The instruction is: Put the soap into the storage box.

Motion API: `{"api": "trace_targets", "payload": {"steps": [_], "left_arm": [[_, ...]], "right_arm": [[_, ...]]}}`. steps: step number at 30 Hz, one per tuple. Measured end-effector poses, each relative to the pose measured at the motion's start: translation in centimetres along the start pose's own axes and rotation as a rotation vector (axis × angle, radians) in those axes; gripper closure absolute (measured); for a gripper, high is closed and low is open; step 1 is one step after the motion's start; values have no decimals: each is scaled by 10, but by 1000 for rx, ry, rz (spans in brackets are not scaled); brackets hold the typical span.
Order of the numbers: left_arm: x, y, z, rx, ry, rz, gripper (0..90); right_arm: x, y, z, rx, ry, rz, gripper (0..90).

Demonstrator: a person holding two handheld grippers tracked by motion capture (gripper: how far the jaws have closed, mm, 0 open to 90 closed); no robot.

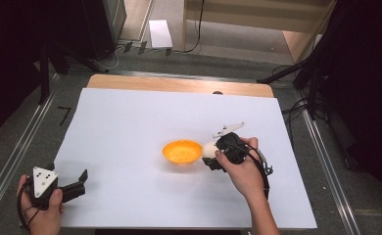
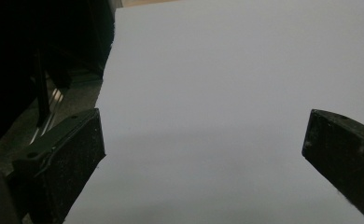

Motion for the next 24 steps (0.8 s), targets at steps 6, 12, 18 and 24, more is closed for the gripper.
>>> {"api": "trace_targets", "payload": {"steps": [6,12,18,24], "left_arm": [[0,0,0,1,-2,2,0],[0,0,0,-2,-4,2,0],[0,0,0,-2,-4,1,0],[0,0,0,-2,-7,2,0]], "right_arm": [[4,0,-2,-1,12,-3,246],[8,-5,-6,5,22,-5,246],[12,-6,-10,6,28,-9,246],[19,-7,-14,10,42,-2,246]]}}
Point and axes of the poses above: each handheld gripper's, and its own axes: y roughly backward along the jaws, x roughly out of its top, z roughly to its right, the point moved 5 cm from there along -y, roughly forward along the jaws, and after that the axes turned 13 degrees about -z, right-handed, at the moved point
